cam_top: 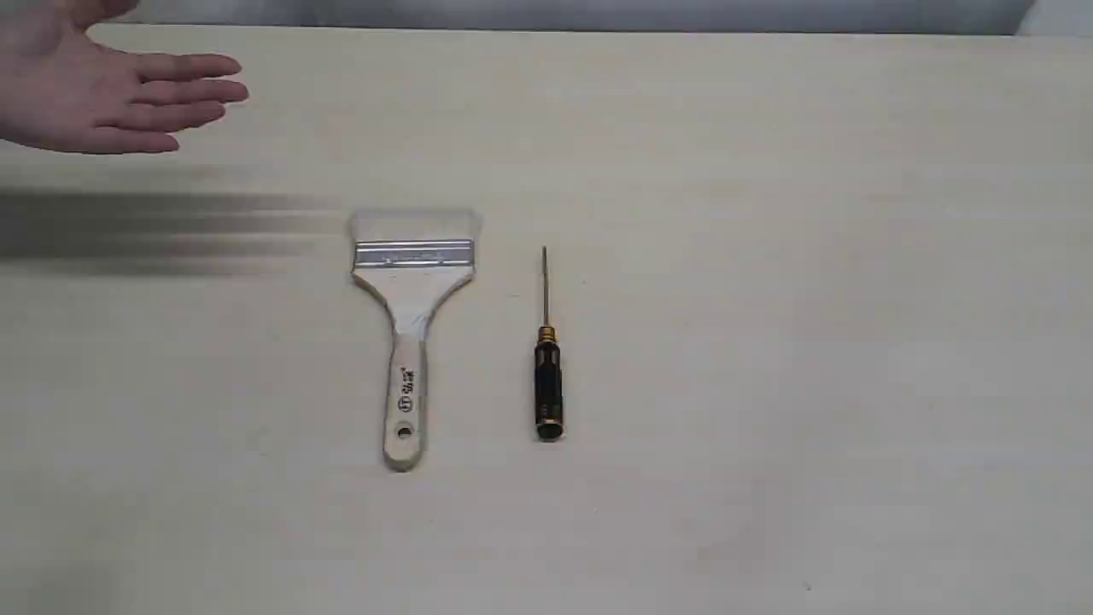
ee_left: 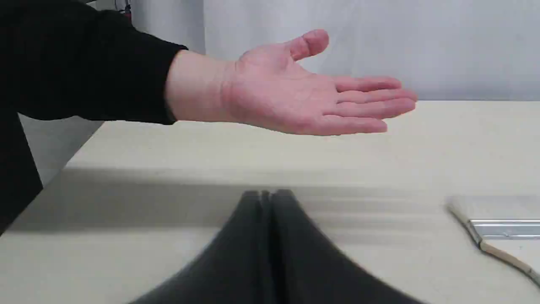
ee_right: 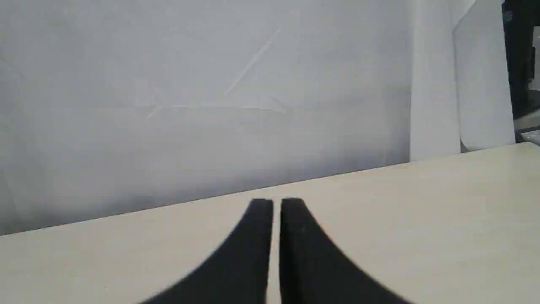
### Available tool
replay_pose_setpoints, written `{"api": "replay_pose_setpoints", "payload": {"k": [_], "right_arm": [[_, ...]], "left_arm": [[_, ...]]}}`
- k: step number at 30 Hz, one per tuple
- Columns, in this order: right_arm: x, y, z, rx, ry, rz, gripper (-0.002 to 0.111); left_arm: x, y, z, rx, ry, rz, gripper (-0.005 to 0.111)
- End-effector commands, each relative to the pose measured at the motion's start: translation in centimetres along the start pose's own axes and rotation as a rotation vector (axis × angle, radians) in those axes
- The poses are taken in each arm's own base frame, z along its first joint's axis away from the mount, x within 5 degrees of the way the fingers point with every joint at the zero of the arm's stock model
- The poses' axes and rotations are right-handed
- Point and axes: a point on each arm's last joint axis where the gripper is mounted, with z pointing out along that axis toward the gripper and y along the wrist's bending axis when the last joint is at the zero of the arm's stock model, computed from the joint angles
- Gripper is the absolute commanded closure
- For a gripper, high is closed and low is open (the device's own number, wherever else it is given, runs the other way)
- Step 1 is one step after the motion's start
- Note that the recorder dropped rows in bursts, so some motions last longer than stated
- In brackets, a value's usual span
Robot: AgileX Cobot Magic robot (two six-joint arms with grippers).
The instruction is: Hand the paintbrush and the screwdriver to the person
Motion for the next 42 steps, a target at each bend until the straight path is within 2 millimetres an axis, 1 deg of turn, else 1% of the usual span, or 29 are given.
{"api": "replay_pose_setpoints", "payload": {"k": [1, 12, 15, 17, 20, 21, 23, 25, 26, 27, 29, 30, 32, 35, 39, 42], "right_arm": [[0.0, 0.0, 0.0, 0.002, -0.013, 0.022, 0.104], [-0.1, 0.0, 0.0, -0.001, -0.02, 0.072, 0.104], [-1.0, 0.4, -0.2, -0.032, -0.032, 0.013, 0.104], [-1.3, 0.6, -0.2, -0.072, -0.043, 0.027, 0.104], [-3.1, 1.3, -0.6, -0.163, -0.117, 0.08, 0.104], [-4.0, 1.6, -0.8, -0.192, -0.143, 0.087, 0.103], [-5.9, 2.2, -1.2, -0.267, -0.163, 0.098, 0.097], [-7.5, 3.1, -0.9, -0.337, -0.127, 0.09, 0.087], [-7.9, 3.4, -0.5, -0.362, -0.095, 0.072, 0.084], [-8.7, 4.1, 0.1, -0.394, -0.046, 0.043, 0.077], [-9.6, 5.5, 1.4, -0.461, 0.044, -0.03, 0.069], [-9.9, 6.4, 2.2, -0.494, 0.098, -0.066, 0.066], [-10.4, 7.9, 3.5, -0.545, 0.191, -0.104, 0.066], [-10.1, 11.1, 6.4, -0.617, 0.379, -0.174, 0.066], [-8.0, 15.2, 10.1, -0.666, 0.65, -0.267, 0.066], [-5.9, 18.1, 13.0, -0.656, 0.833, -0.323, 0.066]], "left_arm": [[0.0, 0.0, 0.0, 0.007, -0.011, -0.005, 0.107], [0.0, 0.0, 0.0, 0.007, -0.011, -0.005, 0.107], [0.0, 0.0, 0.0, 0.007, -0.011, -0.005, 0.107], [0.0, 0.0, 0.0, 0.007, -0.011, -0.005, 0.107], [0.0, 0.0, 0.0, 0.007, -0.011, -0.005, 0.107], [0.0, 0.0, 0.0, 0.007, -0.011, -0.005, 0.107], [0.0, 0.0, 0.0, 0.007, -0.011, -0.005, 0.107], [0.0, 0.0, 0.0, 0.007, -0.011, -0.005, 0.107], [0.0, 0.0, 0.0, 0.007, -0.011, -0.005, 0.107], [0.0, 0.0, 0.0, 0.007, -0.011, -0.005, 0.107], [-0.1, 0.0, 0.0, 0.008, -0.013, -0.005, 0.107], [-0.1, 0.0, 0.0, 0.007, -0.013, -0.002, 0.107], [0.0, 0.0, 0.0, 0.006, -0.011, 0.0, 0.107], [0.0, 0.0, 0.0, 0.007, -0.011, -0.002, 0.107], [0.0, 0.0, 0.0, 0.007, -0.011, -0.002, 0.107], [0.0, 0.0, 0.0, 0.007, -0.011, -0.002, 0.107]]}}
